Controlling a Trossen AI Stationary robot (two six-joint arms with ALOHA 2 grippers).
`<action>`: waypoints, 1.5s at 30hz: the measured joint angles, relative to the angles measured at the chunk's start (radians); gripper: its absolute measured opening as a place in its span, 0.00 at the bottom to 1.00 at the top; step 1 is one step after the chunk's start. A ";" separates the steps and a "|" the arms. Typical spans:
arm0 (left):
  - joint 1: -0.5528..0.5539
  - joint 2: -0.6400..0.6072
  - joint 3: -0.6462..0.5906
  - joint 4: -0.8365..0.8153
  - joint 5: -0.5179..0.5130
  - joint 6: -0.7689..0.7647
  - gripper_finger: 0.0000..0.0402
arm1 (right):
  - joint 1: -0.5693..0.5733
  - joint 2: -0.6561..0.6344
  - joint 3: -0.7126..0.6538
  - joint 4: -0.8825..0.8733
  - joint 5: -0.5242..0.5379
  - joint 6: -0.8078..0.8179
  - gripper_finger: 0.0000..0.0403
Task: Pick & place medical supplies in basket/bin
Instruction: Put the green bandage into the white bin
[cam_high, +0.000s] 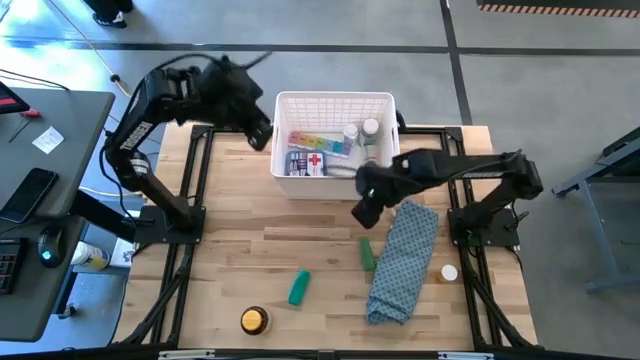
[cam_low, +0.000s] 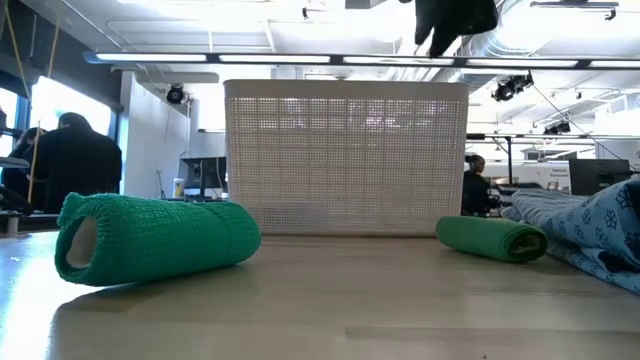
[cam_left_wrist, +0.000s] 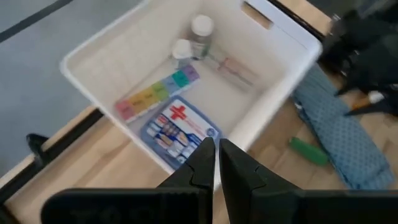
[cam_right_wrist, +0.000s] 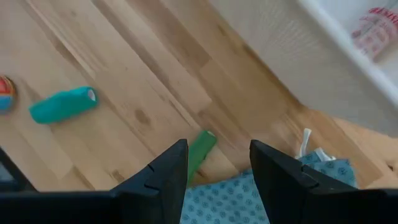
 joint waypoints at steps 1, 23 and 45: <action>-0.033 0.000 0.000 -0.001 -0.017 -0.008 0.15 | 0.013 0.009 0.000 -0.004 0.003 0.003 0.41; -0.479 -0.245 -0.283 0.150 -0.033 0.200 0.15 | 0.158 0.066 -0.460 0.521 -0.140 0.566 0.41; -0.478 -0.652 -0.973 0.766 -0.033 -0.111 0.15 | 0.070 0.063 -0.498 0.499 0.020 0.468 0.53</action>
